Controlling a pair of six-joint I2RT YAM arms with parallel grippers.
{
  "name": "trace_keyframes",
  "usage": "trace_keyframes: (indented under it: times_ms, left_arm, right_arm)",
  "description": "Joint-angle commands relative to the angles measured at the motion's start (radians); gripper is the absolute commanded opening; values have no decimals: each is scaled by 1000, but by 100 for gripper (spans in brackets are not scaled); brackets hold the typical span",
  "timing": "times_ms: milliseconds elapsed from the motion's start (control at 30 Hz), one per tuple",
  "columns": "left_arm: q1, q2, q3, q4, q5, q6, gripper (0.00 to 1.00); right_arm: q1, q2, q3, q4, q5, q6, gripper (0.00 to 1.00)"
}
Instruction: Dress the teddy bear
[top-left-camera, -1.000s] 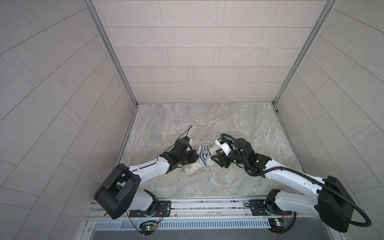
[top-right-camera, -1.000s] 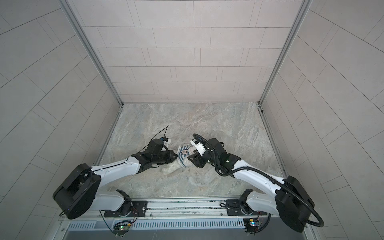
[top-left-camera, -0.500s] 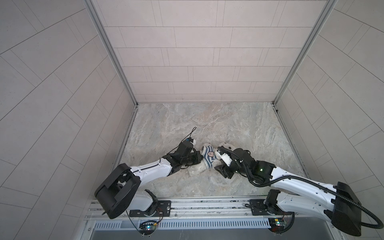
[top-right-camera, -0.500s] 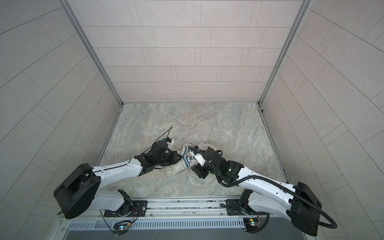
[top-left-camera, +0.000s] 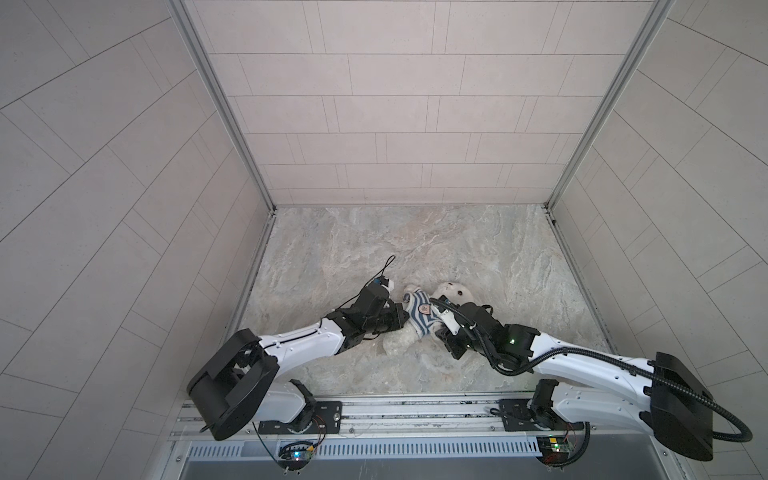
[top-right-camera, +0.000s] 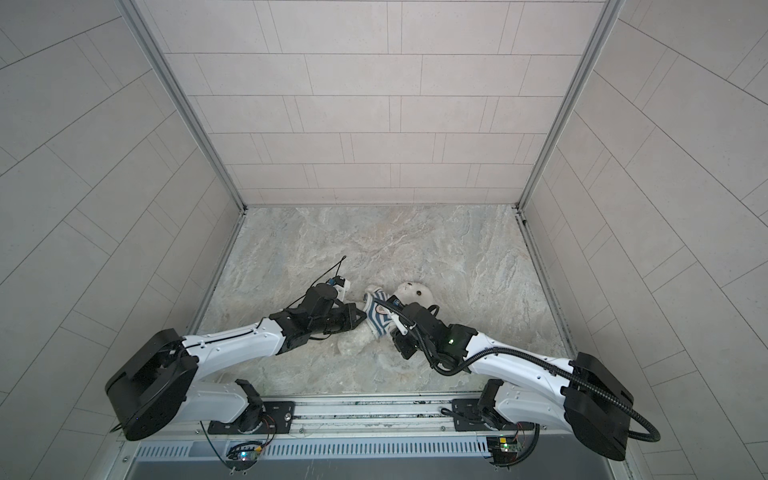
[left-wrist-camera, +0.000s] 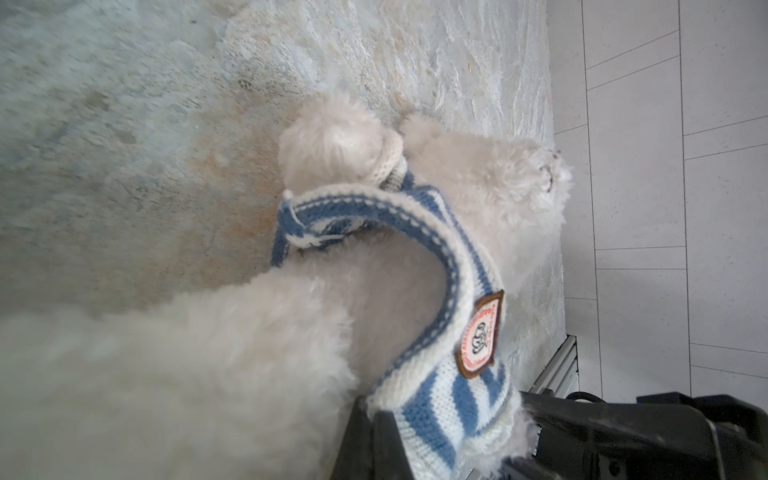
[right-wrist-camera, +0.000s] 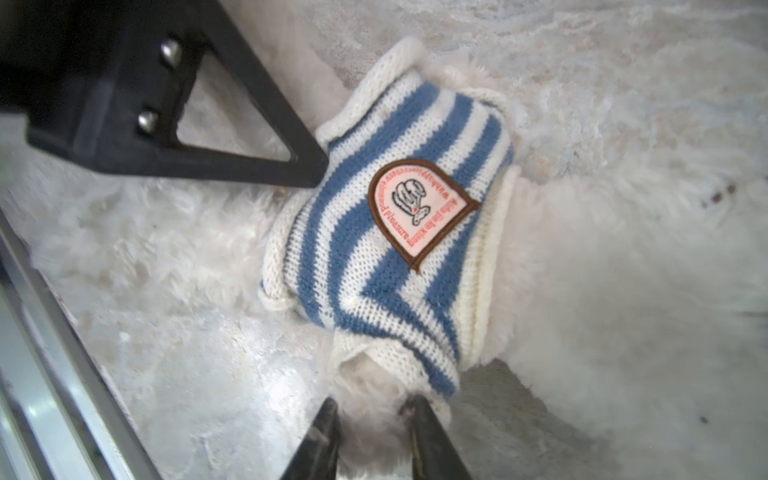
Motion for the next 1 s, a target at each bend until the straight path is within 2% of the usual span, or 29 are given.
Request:
trace_keyframes:
  times_ms: [0,233,400,700,867,967]
  left_arm:
    - [-9,-24,-10,-11,-24,4,0]
    - [-9,-31,-13,-22,-28,9,0]
    - [-9,-45,-17,-42,-47,11,0]
    - [-11,-68,-20,-82,-78,43,0]
    - [-113,-79,87,-215,-113,166,0]
    - [-177,-74,111,-237,-115,167,0]
  right_arm:
    - [3,-27,-18,-6,47,15,19]
    - [1,-54,-42,-36,91,28,0]
    - [-7,-125,-81,-71,148,69,0]
    - [-86,-335,-184,-61,90,109,0]
    - [-88,-314,-189,5,27,86,0]
    - [-87,-296,-203,101,-63,55,0]
